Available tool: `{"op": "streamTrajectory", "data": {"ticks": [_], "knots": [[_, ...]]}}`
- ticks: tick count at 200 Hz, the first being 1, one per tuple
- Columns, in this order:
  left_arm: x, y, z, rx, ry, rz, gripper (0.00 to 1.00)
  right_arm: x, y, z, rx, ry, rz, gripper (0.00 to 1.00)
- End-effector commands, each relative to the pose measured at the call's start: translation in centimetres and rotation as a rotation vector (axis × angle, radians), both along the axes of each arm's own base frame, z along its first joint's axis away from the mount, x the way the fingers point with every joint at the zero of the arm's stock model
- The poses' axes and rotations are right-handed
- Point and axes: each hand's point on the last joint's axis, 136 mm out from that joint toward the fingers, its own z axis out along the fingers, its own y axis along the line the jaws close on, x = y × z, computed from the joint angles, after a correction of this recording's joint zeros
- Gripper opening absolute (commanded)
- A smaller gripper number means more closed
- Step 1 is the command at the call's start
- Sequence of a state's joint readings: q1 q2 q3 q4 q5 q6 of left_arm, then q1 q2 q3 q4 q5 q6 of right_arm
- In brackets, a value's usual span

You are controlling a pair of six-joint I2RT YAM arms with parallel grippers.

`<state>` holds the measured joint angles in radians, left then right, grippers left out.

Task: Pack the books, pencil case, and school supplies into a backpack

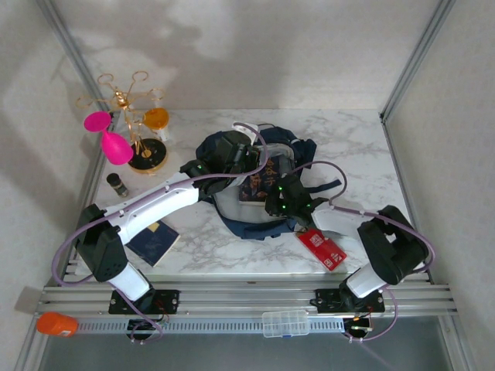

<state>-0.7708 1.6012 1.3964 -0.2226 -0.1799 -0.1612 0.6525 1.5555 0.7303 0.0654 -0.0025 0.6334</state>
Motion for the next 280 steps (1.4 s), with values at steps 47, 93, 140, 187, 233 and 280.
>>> {"op": "streamTrajectory", "data": {"ticks": [47,93,140,187,233,280], "knots": [[0.7,0.9,3.4,-0.086,-0.066,0.057,0.0,3.4,1.4,5.0,0.018,-0.258,0.084,0.26],[-0.2,0.5,0.2,-0.123,0.041,0.047,0.18,-2.4,1.3,9.1,0.165,-0.258,0.235,0.45],[-5.1,1.7,-4.4,-0.213,0.246,0.009,0.51,-4.9,-0.4,12.7,0.202,-0.249,0.21,0.56],[-10.7,9.8,-6.5,-0.376,0.297,0.254,0.77,-5.2,2.4,12.1,0.193,-0.152,0.279,0.6],[-14.8,21.5,-10.0,-0.413,0.315,0.649,0.97,-5.7,8.6,10.6,0.214,-0.048,0.352,0.65],[-16.9,29.5,-11.5,-0.42,0.273,0.992,0.99,-6.9,16.0,8.2,0.247,0.02,0.448,0.68]]}}
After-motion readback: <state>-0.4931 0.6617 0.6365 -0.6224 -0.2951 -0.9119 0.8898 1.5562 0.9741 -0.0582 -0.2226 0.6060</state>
